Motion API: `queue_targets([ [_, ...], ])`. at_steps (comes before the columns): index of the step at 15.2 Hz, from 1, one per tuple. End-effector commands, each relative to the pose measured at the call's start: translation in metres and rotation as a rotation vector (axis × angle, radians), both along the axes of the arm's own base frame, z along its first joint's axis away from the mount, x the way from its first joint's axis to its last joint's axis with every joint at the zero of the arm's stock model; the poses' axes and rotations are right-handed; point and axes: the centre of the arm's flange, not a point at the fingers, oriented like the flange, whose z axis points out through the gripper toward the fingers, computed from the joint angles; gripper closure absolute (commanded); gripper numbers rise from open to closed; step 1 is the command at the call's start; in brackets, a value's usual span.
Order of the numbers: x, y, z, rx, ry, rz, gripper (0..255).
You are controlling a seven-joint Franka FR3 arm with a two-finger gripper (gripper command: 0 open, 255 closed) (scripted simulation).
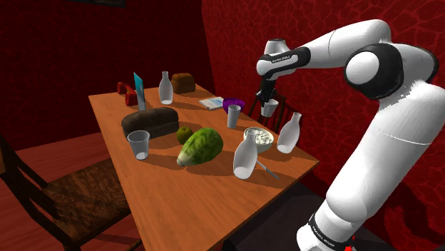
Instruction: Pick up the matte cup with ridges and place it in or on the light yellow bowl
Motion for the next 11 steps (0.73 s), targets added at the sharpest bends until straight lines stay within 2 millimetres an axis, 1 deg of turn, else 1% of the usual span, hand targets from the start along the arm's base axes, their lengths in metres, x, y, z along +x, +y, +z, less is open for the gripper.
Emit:
queue_targets([
  [1, -0.013, 0.025, 0.003, -0.001, 0.000, -0.001, 255],
  [6, -0.037, 0.084, 0.017, -0.001, 0.000, -0.001, 255],
  [11, -0.037, 0.084, -0.009, -0.001, 0.000, -0.001, 255],
])
